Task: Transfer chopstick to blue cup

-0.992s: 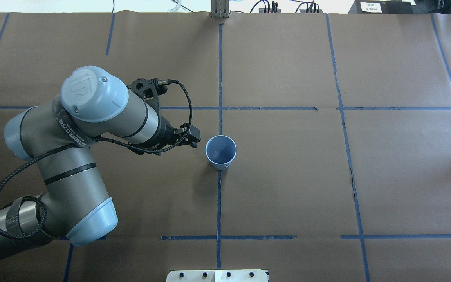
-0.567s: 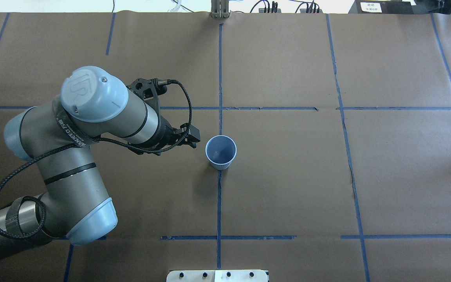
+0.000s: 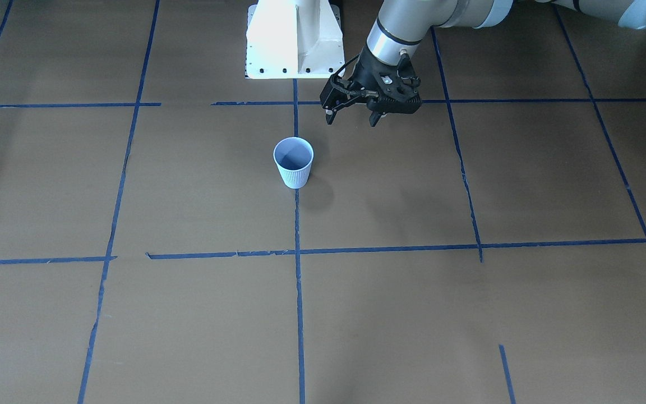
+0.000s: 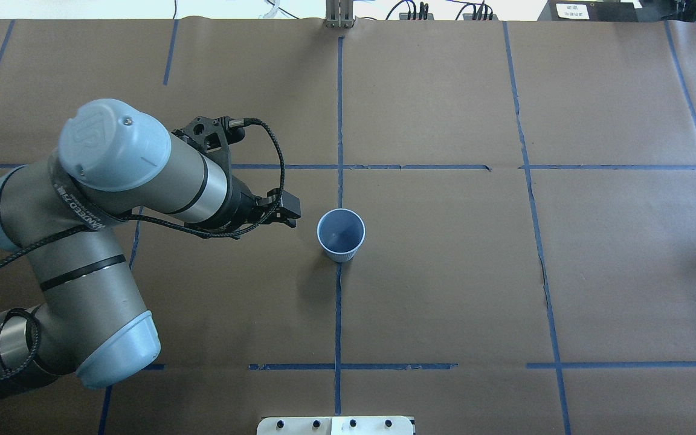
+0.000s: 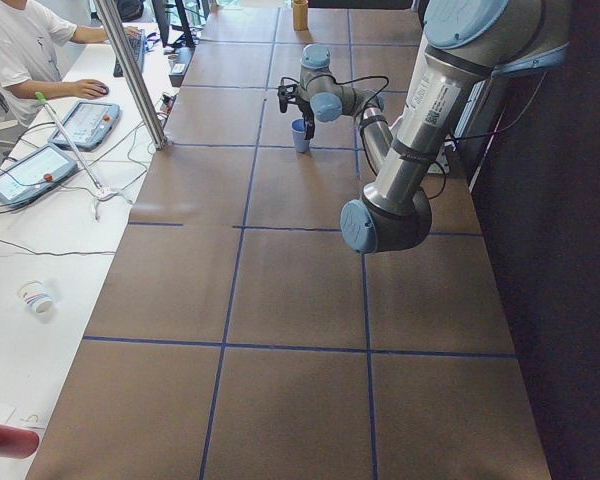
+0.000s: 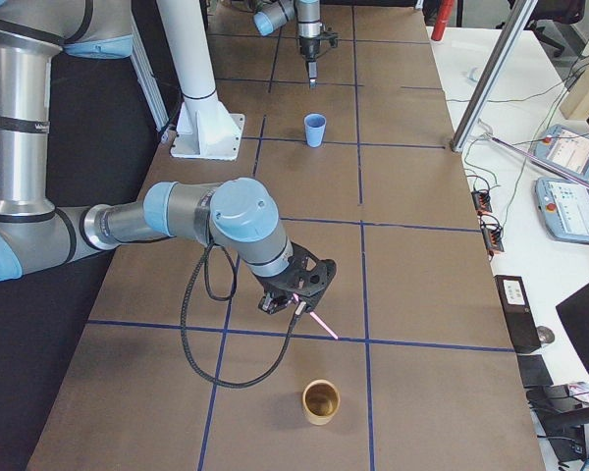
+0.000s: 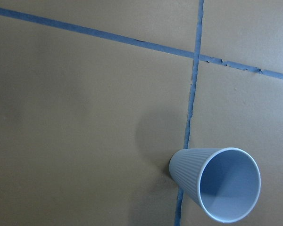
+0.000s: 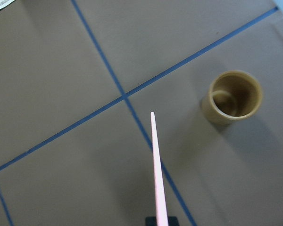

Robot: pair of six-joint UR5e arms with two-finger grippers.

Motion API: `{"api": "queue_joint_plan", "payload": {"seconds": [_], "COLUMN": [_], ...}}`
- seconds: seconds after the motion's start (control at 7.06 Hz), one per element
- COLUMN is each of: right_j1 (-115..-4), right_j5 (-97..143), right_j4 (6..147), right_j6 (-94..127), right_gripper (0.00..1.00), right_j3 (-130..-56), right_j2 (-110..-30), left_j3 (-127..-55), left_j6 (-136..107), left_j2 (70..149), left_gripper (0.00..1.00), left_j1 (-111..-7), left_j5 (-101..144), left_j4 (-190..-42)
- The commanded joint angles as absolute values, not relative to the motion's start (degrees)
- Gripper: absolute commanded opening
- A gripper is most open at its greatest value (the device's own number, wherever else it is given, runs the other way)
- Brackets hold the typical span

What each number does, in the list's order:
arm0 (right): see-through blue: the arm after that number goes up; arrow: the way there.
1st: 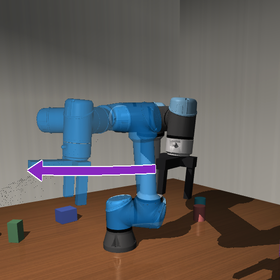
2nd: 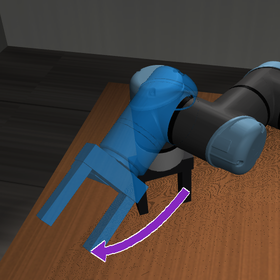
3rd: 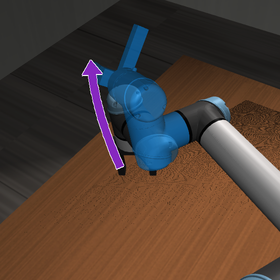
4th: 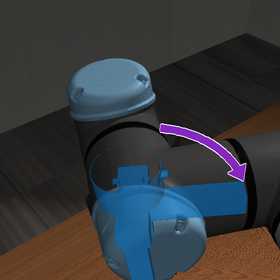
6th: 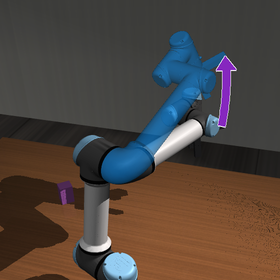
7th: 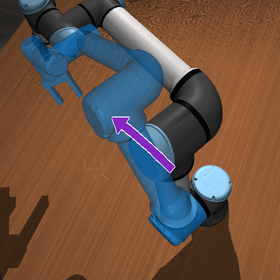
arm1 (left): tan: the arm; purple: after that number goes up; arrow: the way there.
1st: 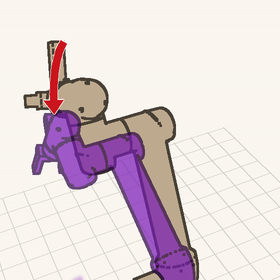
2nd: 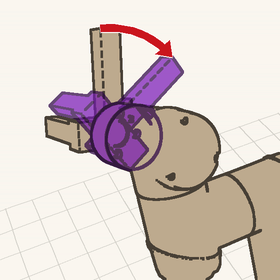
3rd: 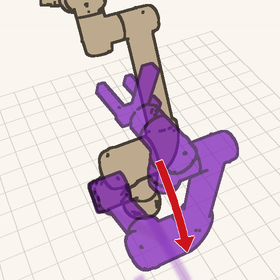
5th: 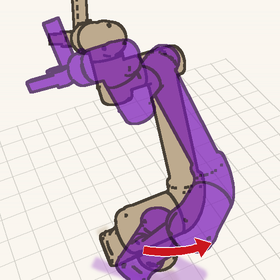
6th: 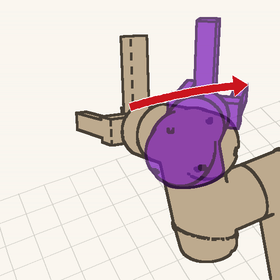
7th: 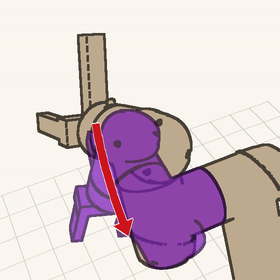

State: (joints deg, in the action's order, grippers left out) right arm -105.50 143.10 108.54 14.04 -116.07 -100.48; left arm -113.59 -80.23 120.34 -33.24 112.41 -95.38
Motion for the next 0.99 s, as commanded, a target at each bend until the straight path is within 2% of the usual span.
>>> {"api": "queue_joint_plan", "payload": {"seconds": [0.0, 0.14, 0.57, 0.85], "right_j1": [-92.5, -85.6, -66.5, -59.8], "right_j5": [151.7, 154.0, 155.6, 155.7], "right_j4": [109.2, 109.2, 108.2, 100.2], "right_j6": [17.0, 21.7, 52.5, 65.2], "right_gripper": [0.0, 0.0, 0.01, 0.02], "right_j3": [-119.1, -120.4, -116.6, -113.9], "right_j2": [-95.8, -90.6, -65.7, -60.0], "left_j3": [-115.0, -116.8, -116.5, -116.3], "left_j6": [-79.9, -79.6, -79.6, -79.6], "left_j2": [118.6, 116.5, 116.0, 115.5], "left_gripper": [1.0, 1.0, 1.0, 1.0], "left_j1": [-34.6, -35.1, -36.5, -37.2], "left_j5": [112.7, 112.8, 112.3, 112.3], "left_j4": [-95.4, -95.4, -95.4, -95.4]}}
